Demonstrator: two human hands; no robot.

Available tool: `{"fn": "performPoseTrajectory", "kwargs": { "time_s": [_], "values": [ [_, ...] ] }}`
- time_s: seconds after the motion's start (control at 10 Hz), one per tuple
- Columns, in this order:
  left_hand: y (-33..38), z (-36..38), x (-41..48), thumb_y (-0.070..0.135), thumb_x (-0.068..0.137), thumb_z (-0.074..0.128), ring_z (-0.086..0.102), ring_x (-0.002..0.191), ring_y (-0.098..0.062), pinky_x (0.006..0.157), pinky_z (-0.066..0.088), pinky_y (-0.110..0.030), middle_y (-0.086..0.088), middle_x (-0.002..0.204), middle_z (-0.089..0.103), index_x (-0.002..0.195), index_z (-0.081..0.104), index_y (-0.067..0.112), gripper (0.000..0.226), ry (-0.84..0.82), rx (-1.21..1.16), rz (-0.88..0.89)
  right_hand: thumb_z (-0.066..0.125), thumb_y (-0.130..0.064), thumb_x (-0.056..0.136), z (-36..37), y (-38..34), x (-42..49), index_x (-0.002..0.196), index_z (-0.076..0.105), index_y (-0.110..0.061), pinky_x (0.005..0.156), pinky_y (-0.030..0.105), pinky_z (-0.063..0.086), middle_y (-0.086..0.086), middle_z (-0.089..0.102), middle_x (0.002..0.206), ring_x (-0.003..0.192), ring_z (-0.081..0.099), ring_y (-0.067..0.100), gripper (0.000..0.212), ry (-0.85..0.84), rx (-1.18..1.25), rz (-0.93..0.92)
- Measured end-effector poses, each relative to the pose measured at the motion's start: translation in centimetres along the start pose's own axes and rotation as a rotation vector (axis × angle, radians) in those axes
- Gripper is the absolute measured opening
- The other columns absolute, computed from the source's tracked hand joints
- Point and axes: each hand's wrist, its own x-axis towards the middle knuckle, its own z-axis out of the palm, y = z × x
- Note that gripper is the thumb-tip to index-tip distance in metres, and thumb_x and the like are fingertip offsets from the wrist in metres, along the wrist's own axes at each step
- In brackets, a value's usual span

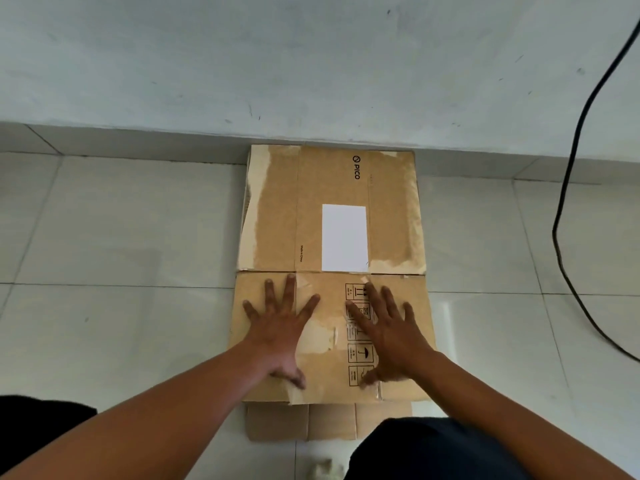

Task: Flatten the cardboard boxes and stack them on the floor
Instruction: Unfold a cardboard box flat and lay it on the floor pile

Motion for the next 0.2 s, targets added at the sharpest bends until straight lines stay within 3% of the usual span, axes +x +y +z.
{"fn": "performPoseTrajectory", "kwargs": {
  "time_s": [0.1,0.2],
  "values": [
    [0.0,-1.5,-1.1,0.06,0.054,0.087,-0.033,0.138,-0.048,0.107,0.006,-0.078,-0.007,0.148,-0.048,0.146,-0.028,0.042,0.149,-0.029,-0.026,0.01,0.077,-0.064,0.068,-1.2,0.0,-0.6,0.151,-0.023,-0.04,0.117,0.063,-0.001,0.006,-0.043,0.155,0.144,-0.033,0.036,0.132,-0.021,0.076,0.01],
    [-0.5,-5.8,-4.3,0.053,0.066,0.084,-0.018,0.147,-0.04,0.113,0.012,-0.071,-0.005,0.158,-0.034,0.152,-0.019,0.037,0.134,-0.059,-0.097,-0.003,0.072,-0.051,0.083,-5.3,-0.3,-2.6,0.158,-0.002,-0.031,0.12,0.055,0.022,0.009,-0.015,0.165,0.153,-0.005,0.034,0.107,-0.05,0.26,0.139]
  ]
}}
